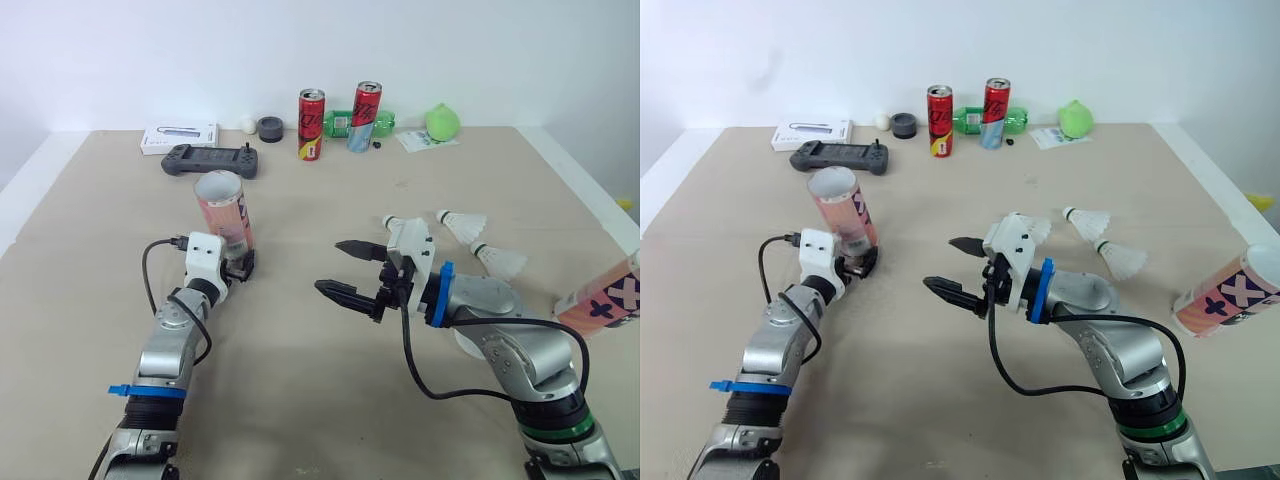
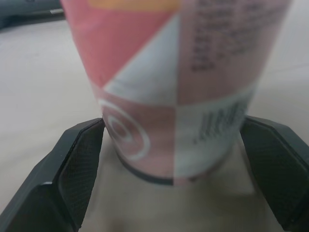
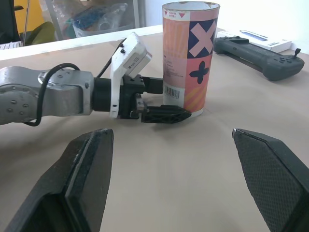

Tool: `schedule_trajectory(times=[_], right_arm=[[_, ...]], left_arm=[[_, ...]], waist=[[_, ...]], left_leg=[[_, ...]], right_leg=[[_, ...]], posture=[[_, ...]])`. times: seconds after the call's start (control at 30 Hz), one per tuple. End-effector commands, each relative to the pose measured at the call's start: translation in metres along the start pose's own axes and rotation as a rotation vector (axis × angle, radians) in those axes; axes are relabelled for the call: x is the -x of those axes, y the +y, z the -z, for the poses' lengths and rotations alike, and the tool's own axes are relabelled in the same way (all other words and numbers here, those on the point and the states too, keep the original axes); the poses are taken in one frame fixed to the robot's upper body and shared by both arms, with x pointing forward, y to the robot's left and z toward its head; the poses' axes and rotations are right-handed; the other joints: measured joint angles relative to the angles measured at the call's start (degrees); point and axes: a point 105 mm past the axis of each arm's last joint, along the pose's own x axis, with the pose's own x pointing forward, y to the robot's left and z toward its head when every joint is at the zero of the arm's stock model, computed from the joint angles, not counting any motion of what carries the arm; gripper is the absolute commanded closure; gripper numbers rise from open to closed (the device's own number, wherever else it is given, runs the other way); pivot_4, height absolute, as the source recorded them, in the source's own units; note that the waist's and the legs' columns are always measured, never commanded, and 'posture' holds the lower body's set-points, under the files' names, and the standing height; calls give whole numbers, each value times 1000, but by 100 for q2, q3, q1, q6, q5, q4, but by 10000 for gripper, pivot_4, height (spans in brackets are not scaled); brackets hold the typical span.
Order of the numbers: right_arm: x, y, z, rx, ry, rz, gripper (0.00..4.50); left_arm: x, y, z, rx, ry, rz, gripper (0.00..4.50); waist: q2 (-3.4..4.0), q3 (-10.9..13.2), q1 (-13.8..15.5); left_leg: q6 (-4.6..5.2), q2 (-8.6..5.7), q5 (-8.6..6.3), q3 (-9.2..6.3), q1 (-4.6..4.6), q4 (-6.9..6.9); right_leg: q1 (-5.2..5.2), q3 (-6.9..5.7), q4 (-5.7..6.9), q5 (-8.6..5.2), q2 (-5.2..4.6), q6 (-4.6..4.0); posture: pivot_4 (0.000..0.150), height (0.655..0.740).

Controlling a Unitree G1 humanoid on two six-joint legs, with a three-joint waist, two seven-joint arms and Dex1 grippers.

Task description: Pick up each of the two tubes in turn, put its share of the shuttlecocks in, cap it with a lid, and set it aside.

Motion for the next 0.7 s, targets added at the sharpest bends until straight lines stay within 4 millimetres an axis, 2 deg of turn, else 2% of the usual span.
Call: schedule_trajectory(times=[0.03, 0.3, 0.33, 0.37, 0.53, 0.6, 0.7], right_arm=[[2, 0, -12, 42, -34, 11, 2642], [3, -2, -10, 39, -33, 25, 2642], [3, -2, -10, 39, -34, 27, 0], [3, -2, -10, 39, -34, 28, 0], [5, -3, -9, 36, -32, 43, 0], [9, -11, -5, 31, -25, 114, 0], [26, -46, 17, 46, 59, 400, 0]], left_arm=[[-5, 5, 10, 22, 19, -23, 0], [-14, 10, 11, 24, 8, -41, 0], [-14, 10, 11, 19, 5, -46, 5229], [-14, 11, 11, 17, 5, -47, 7381], [-11, 9, 12, 21, 0, -42, 7381], [-9, 11, 9, 22, -19, -52, 7381], [-5, 19, -5, -11, -75, -81, 7381]], waist=[[0, 0, 0], [1, 0, -15], [1, 0, -16], [1, 0, -18], [1, 0, -33], [1, 0, -43], [0, -1, -51]], left_leg=[[-2, 0, 5, 0, 0, 0], [7, -1, 35, 0, 3, 0], [5, -1, 38, 0, 3, 0], [4, -1, 41, 0, 3, -1], [-1, 0, 45, 0, 2, -2], [-1, 0, 45, 0, 2, -4], [-1, 0, 45, 0, 0, -7]], right_leg=[[0, 0, 0, 5, 0, 2], [0, 1, -1, 35, 3, 7], [0, 1, -1, 38, 3, 7], [1, 1, -1, 39, 3, 7], [0, 2, -1, 43, 3, 7], [0, 2, -2, 42, 3, 8], [-3, 3, -3, 41, 3, 8]], posture=[[1500, 7400], [1500, 7400], [1500, 7400], [1500, 7400], [1500, 7400], [1500, 7400], [1500, 7400]])
